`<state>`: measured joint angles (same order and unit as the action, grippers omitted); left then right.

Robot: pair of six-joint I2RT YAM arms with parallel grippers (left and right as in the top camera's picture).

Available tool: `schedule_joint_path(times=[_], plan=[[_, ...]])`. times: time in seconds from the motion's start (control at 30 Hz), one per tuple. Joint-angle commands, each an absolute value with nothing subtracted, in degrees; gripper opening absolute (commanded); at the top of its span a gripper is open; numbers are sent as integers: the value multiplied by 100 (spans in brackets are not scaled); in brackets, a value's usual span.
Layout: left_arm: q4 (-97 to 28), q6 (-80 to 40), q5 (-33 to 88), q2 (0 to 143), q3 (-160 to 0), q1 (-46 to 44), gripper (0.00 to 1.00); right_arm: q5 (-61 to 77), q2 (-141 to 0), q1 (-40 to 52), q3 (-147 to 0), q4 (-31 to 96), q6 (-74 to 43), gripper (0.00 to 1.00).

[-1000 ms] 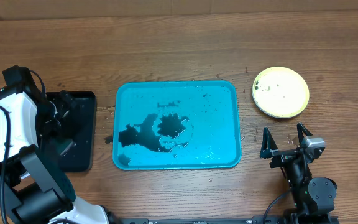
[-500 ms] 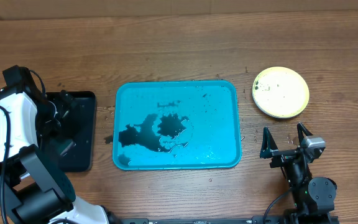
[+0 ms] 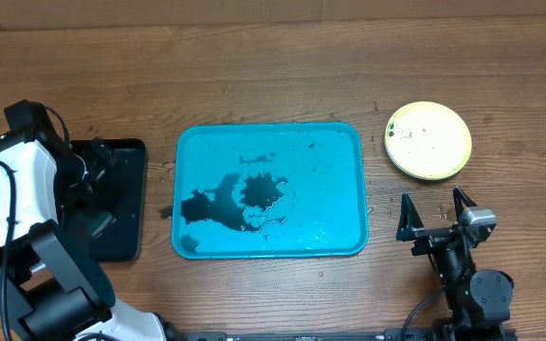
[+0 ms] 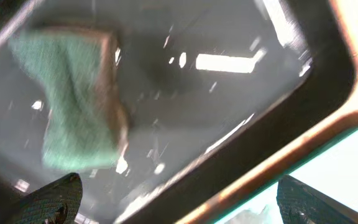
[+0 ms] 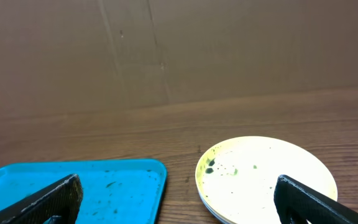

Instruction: Clean dirty plates on tray and stack at the side

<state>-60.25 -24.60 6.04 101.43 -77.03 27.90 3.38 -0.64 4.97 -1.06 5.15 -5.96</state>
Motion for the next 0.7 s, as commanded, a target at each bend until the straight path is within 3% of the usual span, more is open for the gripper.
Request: schedule_joint_path(times=[0.0, 0.37, 0.53, 0.67], plan=[[-6136, -2224, 447, 10151, -7800, 2842, 100, 261, -16, 530, -47, 467, -574, 100], [-5817, -2265, 1125, 8713, -7793, 2596, 100, 261, -16, 530, -47, 467, -574, 100], [-5579, -2008, 1120, 7863, -7553, 2078, 100, 261, -16, 530, -47, 467, -574, 100], [-4462, -1573, 1125, 6978, -6635, 1253, 100, 261, -16, 530, -47, 467, -574, 100]])
